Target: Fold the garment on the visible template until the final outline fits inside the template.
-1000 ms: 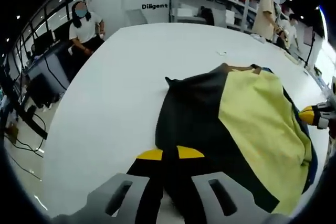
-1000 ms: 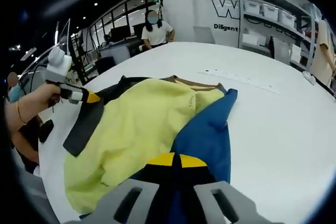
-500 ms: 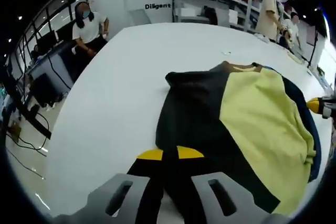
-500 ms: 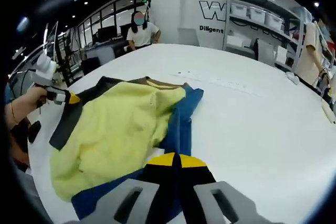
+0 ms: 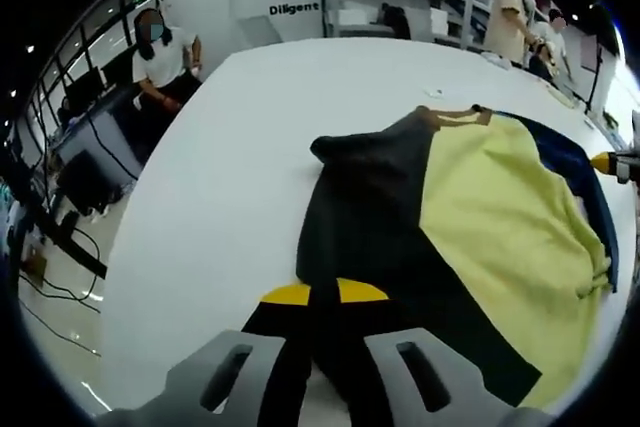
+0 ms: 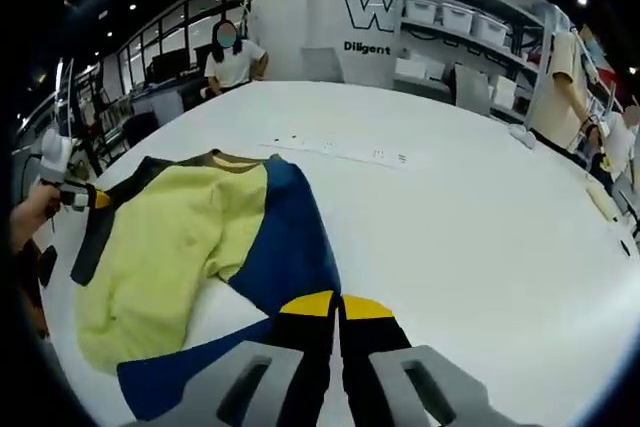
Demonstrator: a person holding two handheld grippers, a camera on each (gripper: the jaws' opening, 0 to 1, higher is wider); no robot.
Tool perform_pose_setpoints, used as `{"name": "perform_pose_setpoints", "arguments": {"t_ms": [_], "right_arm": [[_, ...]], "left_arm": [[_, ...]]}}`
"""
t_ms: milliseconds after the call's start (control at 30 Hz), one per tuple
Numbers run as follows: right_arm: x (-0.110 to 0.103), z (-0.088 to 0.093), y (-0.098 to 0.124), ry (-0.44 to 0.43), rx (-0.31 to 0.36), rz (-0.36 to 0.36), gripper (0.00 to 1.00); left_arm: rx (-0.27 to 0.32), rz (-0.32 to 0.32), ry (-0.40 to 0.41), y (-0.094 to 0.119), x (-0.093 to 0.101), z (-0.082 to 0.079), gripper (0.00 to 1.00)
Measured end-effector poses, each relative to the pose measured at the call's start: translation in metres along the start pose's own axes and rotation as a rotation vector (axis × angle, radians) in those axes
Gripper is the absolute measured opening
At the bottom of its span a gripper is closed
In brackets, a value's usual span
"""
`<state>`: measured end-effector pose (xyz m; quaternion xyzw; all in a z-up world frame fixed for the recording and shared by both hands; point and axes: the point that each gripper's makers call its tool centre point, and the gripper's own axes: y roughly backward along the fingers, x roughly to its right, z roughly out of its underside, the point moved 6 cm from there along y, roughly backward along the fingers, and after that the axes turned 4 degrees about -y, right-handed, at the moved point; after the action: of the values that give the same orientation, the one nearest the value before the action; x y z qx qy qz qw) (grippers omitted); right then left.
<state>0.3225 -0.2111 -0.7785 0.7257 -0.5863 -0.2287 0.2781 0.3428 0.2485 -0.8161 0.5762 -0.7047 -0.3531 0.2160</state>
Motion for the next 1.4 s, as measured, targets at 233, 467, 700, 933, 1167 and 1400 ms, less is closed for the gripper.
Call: {"name": "perform_pose_setpoints", "arguments": {"t_ms": [233, 467, 700, 933, 1167, 1400], "right_arm": [[0.017, -0.002, -0.007, 0.061, -0.094, -0.021, 0.00], [0.039, -0.010, -0.018, 0.098, -0.106, 0.022, 0.00], [0.048, -0.011, -0.032, 0.109, -0.110, 0.072, 0.00], [0.057, -0.009, -0.047, 0.097, -0.115, 0.132, 0.00], [0.069, -0.014, -0.057, 0.092, -0.090, 0.188, 0.00], [0.077, -0.015, -0.066, 0.118, -0.087, 0.213, 0.00]], "left_arm": [[-0.010, 0.004, -0.012, -0.004, -0.007, -0.004, 0.05], [-0.003, -0.002, -0.021, -0.006, -0.009, -0.006, 0.05], [0.002, 0.001, -0.020, -0.007, -0.010, -0.008, 0.05], [0.002, 0.003, -0.019, -0.008, -0.011, -0.009, 0.05], [0.006, 0.006, -0.022, -0.008, -0.011, -0.010, 0.05], [0.006, 0.011, -0.023, -0.009, -0.012, -0.010, 0.05]]}}
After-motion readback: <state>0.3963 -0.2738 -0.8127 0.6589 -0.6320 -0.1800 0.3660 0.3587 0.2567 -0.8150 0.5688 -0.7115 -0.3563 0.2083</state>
